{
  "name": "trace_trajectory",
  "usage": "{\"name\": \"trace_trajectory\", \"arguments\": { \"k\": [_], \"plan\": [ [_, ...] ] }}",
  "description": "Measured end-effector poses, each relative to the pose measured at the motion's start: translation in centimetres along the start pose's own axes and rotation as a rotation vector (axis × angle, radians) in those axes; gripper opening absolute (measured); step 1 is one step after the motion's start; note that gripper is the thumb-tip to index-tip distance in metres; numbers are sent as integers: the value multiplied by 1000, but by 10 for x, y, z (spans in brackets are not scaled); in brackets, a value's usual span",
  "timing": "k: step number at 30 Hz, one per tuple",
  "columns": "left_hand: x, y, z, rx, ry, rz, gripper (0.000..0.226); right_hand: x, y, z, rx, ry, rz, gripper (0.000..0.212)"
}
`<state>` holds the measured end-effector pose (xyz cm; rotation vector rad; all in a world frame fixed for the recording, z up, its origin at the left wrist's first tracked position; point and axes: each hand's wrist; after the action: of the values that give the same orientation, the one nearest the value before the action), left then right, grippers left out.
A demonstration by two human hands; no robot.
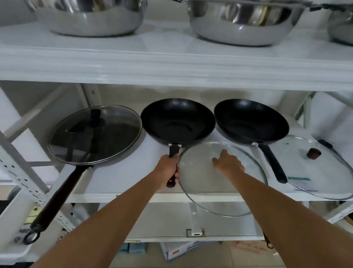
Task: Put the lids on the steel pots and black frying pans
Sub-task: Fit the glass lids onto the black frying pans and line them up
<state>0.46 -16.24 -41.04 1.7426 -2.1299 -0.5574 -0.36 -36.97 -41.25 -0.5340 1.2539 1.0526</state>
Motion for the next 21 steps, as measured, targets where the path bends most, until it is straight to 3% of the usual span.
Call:
{"name": "trace_trajectory", "arguments": {
  "k": [4,11,21],
  "plan": [
    [13,1,2,0,2,-21,31,11,-5,-8,-117,46,-68,39],
    [25,17,3,-28,-13,-66,32,12,6,-21,-270,134,-105,38],
    [30,31,2,-29,-69,-34,30,20,21,-34,-296,73,-156,30]
  ]
}}
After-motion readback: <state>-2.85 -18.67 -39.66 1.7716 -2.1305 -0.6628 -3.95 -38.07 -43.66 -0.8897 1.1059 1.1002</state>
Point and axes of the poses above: each hand's wrist, its own y-axis away from the middle knuckle, its own x-axis out of the palm, z = x × y
